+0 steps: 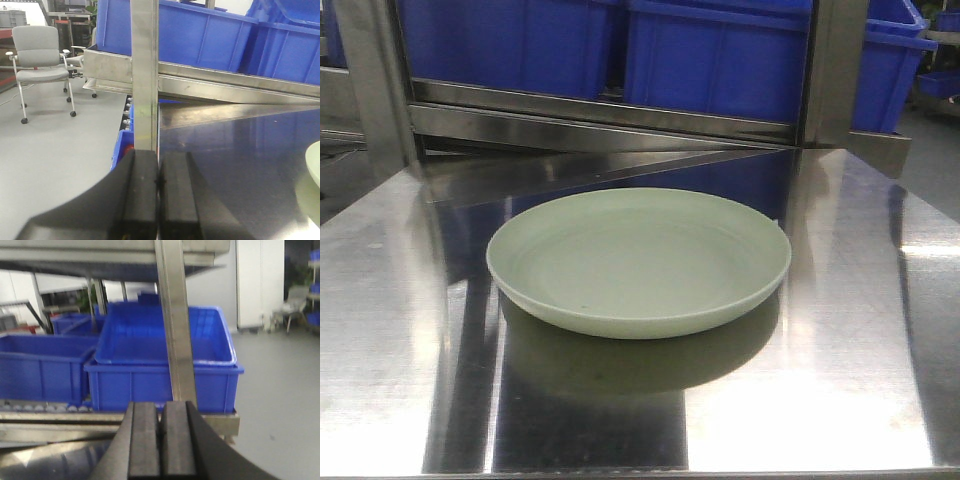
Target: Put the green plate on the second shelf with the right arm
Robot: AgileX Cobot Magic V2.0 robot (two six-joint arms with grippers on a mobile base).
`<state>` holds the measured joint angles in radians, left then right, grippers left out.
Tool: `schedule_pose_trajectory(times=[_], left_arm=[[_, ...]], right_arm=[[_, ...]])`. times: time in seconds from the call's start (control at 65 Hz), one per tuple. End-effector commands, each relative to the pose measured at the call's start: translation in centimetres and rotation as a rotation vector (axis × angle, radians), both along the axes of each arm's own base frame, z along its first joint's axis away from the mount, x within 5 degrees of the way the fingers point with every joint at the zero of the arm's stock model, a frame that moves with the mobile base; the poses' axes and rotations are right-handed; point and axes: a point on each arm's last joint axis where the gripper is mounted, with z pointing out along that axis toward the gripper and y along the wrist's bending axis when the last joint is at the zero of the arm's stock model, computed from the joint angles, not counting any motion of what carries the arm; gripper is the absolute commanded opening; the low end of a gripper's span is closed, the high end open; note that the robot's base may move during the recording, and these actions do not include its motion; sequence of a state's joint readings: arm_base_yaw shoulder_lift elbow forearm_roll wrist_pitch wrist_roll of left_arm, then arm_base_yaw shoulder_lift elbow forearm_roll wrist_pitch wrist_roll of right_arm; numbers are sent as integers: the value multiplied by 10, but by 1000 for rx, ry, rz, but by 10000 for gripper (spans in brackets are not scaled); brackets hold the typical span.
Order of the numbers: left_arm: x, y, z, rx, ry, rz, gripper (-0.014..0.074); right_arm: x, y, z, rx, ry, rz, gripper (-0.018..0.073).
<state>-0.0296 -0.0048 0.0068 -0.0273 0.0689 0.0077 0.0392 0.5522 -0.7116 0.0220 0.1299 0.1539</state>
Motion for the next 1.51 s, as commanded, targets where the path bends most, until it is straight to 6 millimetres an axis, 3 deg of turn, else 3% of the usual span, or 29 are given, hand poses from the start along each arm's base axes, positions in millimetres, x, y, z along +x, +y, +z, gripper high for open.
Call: schedule_pose_trajectory(times=[0.0,0.061,0.169,0.323,0.461,0.538,0.6,0.692,0.738,0.969,1.184,1.491], left_arm=[[0,0,-6,-18,-59,-7,130],[0,0,-6,-18,-59,-7,130],[0,0,-6,-18,-59,-7,130],[0,0,-6,-18,-59,-7,130],[0,0,-6,-18,-59,-7,130],[0,0,-6,-18,-59,-7,130],[0,0,-6,-18,-59,-7,130],[0,0,-6,-18,-59,-7,130],[0,0,-6,-18,-59,-7,130],[0,0,-6,-18,-59,-7,130],[0,0,-6,-18,-59,-7,130],[0,0,-6,-18,-59,-7,130]], right_arm=[[43,2,26,7,5,0,60],[72,3,34,8,100,3,60],[117,9,27,0,352,23,60],[171,34,2,-57,671,117,60],[204,64,-23,-85,841,223,66],[218,76,-38,-83,924,256,129],[226,83,-51,-56,988,279,245],[233,88,-66,-8,1059,304,452],[235,91,-73,8,1095,314,503],[226,100,-86,63,1250,421,489],[224,107,-89,85,1277,487,489],[229,119,-138,80,1411,489,489]])
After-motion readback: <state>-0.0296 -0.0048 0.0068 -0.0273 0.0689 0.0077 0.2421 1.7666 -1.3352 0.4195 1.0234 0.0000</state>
